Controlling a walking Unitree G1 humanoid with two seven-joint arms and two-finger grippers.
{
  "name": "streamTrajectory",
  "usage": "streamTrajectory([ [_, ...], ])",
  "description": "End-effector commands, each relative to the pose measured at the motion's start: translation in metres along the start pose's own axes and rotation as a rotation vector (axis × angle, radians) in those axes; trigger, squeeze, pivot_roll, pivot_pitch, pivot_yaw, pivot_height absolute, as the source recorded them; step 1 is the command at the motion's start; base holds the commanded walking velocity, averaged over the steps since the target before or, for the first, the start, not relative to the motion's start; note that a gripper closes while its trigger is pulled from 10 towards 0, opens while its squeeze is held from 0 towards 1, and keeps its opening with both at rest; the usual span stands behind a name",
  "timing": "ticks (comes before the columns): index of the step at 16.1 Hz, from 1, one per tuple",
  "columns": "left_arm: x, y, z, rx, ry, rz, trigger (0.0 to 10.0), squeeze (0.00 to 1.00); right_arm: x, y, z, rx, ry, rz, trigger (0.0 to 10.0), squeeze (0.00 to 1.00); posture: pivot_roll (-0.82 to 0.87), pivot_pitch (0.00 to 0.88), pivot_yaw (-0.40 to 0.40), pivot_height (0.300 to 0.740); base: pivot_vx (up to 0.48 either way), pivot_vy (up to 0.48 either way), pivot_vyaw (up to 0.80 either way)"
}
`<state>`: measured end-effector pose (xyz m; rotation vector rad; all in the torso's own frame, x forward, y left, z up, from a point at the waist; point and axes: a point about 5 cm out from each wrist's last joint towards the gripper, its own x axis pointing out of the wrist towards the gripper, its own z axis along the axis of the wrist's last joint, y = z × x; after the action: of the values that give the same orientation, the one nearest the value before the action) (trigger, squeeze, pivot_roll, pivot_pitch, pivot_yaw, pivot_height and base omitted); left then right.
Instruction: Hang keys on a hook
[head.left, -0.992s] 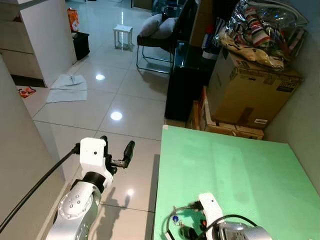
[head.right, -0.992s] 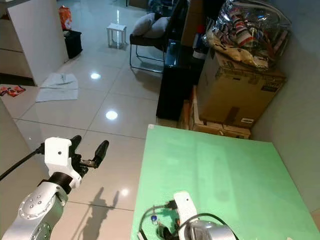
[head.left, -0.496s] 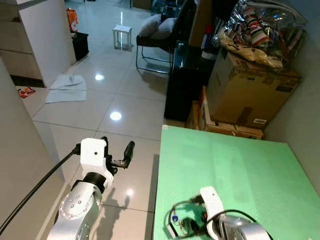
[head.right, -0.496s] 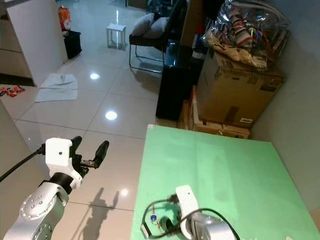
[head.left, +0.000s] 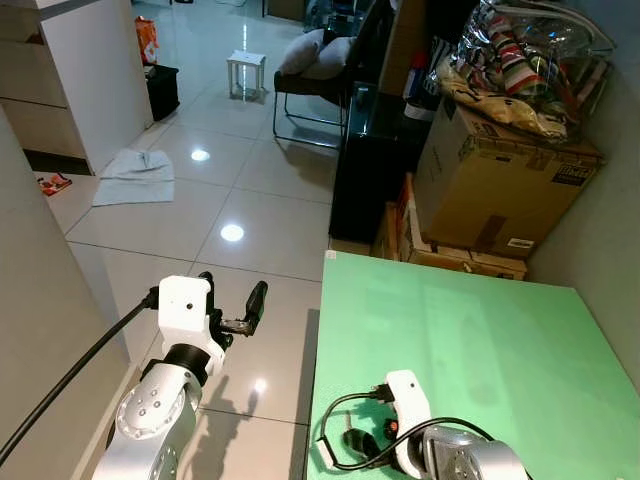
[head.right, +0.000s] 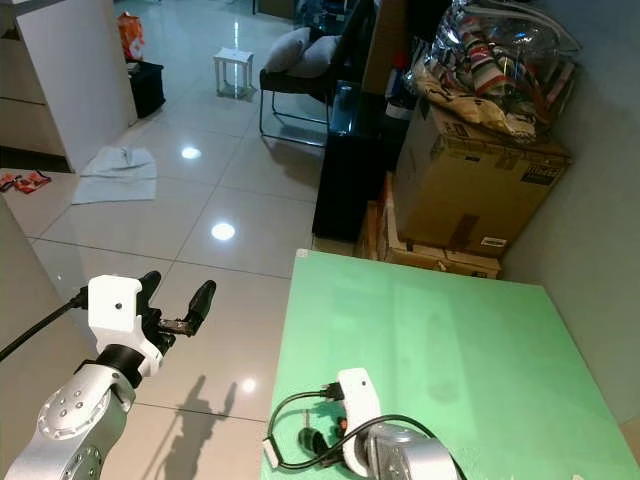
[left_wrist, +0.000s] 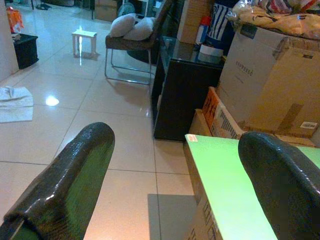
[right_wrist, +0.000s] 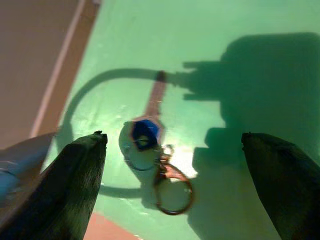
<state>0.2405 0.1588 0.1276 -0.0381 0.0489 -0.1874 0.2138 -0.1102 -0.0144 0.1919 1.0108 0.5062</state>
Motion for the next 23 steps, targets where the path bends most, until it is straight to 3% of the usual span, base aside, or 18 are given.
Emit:
streamTrajectory([
  [1, 0.001, -0.001, 0.0, 0.007, 0.002, 0.0, 10.0, 0.0, 0.0, -0.003, 0.002, 0.018, 0.007, -0.001, 10.0, 1.0, 0.03, 0.037, -0.128, 0.74, 0.0, 0.0, 0.0],
  [3, 0.001, -0.002, -0.001, 0.007, 0.016, -0.013, 10.0, 0.0, 0.002, -0.003, 0.001, 0.02, 0.016, 0.009, 10.0, 1.0, 0.03, 0.038, -0.125, 0.74, 0.0, 0.0, 0.0],
  [5, -0.002, -0.01, -0.017, 0.047, 0.164, -0.144, 10.0, 0.0, 0.006, -0.002, -0.001, 0.028, 0.033, 0.022, 10.0, 1.0, 0.04, 0.041, -0.122, 0.74, 0.0, 0.0, 0.0],
  [9, -0.001, -0.001, -0.013, 0.123, 0.184, -0.134, 10.0, 0.0, 0.009, -0.002, -0.003, 0.033, 0.047, 0.03, 10.0, 1.0, 0.05, 0.044, -0.118, 0.74, 0.0, 0.0, 0.0],
  [14, -0.004, -0.001, -0.018, 0.184, 0.314, -0.23, 10.0, 0.0, 0.013, -0.002, -0.011, 0.021, 0.086, 0.034, 10.0, 1.0, 0.06, 0.049, -0.111, 0.74, 0.0, 0.0, 0.0],
  [19, -0.008, -0.004, -0.02, 0.189, 0.371, -0.266, 10.0, 0.0, 0.012, -0.009, -0.017, -0.043, 0.131, -0.01, 10.0, 1.0, 0.05, 0.048, -0.113, 0.74, 0.0, 0.0, 0.0],
  [23, -0.007, -0.003, -0.019, 0.187, 0.369, -0.249, 10.0, 0.0, 0.003, -0.016, -0.015, -0.153, 0.129, -0.046, 10.0, 1.0, 0.05, 0.047, -0.123, 0.74, 0.0, 0.0, 0.0],
])
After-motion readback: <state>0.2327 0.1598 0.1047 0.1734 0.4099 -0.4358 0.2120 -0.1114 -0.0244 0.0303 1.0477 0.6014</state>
